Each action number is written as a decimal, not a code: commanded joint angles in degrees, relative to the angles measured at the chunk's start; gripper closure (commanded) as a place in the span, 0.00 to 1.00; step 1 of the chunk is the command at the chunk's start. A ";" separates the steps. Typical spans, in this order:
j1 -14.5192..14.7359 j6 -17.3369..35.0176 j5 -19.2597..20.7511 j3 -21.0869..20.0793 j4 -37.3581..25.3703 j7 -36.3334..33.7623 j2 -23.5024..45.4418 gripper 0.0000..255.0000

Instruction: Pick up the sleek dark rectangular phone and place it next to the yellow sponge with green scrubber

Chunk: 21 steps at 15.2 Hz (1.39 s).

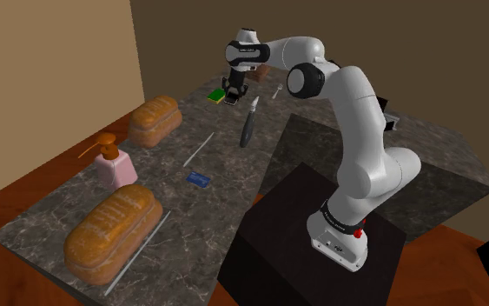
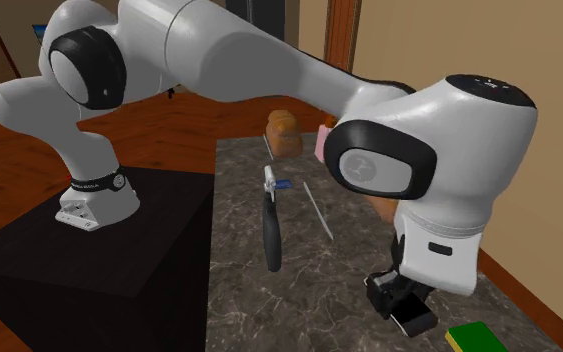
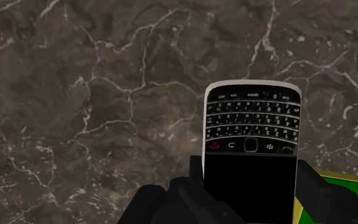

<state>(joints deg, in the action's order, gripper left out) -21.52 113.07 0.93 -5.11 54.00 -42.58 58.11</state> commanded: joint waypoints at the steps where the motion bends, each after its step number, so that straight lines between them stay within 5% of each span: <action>1: -0.03 -0.23 0.03 0.04 -1.82 0.20 1.59 1.00; 21: 0.11 4.89 0.16 0.21 -2.58 0.46 7.49 1.00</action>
<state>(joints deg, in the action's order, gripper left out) -21.41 117.96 1.09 -4.89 51.42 -42.12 65.60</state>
